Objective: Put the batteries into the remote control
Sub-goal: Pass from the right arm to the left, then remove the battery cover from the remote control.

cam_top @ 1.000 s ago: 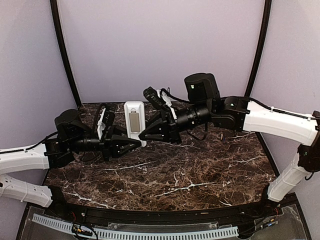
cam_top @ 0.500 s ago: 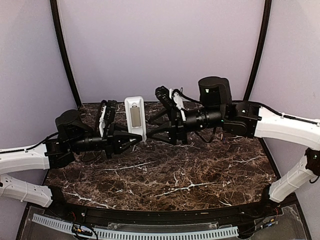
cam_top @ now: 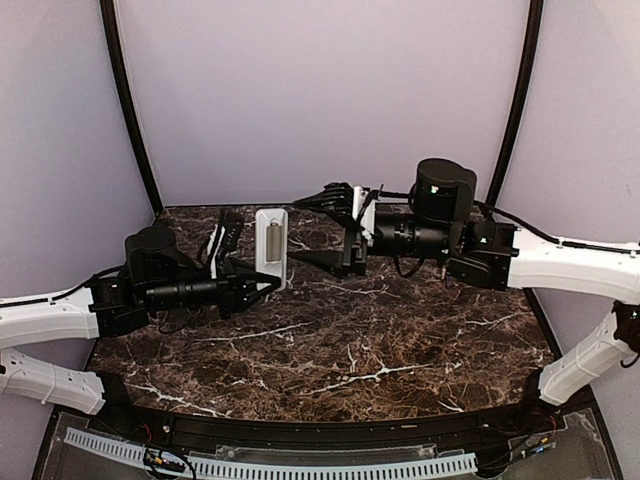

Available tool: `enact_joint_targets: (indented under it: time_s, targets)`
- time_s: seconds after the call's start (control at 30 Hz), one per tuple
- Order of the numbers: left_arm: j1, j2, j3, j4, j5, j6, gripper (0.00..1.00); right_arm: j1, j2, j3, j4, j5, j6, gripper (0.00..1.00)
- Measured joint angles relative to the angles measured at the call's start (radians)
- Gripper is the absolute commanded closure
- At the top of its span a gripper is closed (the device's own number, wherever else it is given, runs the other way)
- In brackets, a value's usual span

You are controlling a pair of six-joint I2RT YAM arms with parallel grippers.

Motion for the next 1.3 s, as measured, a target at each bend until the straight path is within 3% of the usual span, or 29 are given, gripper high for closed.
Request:
enact_joint_targets:
  time_s: [0.33, 1.3]
  targets:
    - [0.000, 0.000, 0.001, -0.031, -0.015, 0.006, 1.00, 0.005, 0.112, 0.061, 0.030, -0.008, -0.169, 0.54]
    - [0.003, 0.002, 0.001, -0.039, -0.033, 0.010, 1.00, 0.011, 0.203, 0.150, -0.055, 0.113, -0.254, 0.65]
